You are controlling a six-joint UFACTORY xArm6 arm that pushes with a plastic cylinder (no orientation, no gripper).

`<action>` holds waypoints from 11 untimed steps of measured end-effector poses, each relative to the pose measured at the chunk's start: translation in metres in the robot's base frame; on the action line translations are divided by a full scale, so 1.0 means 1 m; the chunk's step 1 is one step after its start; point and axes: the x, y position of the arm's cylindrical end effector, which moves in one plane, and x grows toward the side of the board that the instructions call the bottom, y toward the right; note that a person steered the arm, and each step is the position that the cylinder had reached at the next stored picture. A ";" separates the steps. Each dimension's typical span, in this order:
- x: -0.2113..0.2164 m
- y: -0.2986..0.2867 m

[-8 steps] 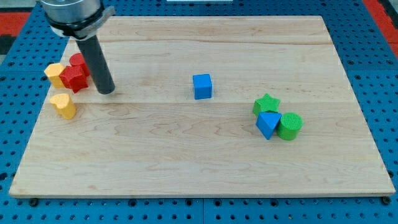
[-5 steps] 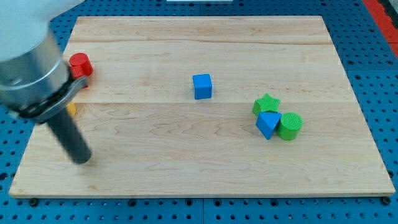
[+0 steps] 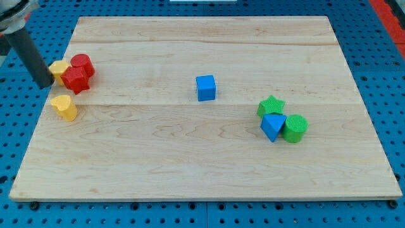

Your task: Separate red blocks from the yellow hexagon

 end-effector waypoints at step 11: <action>-0.032 0.153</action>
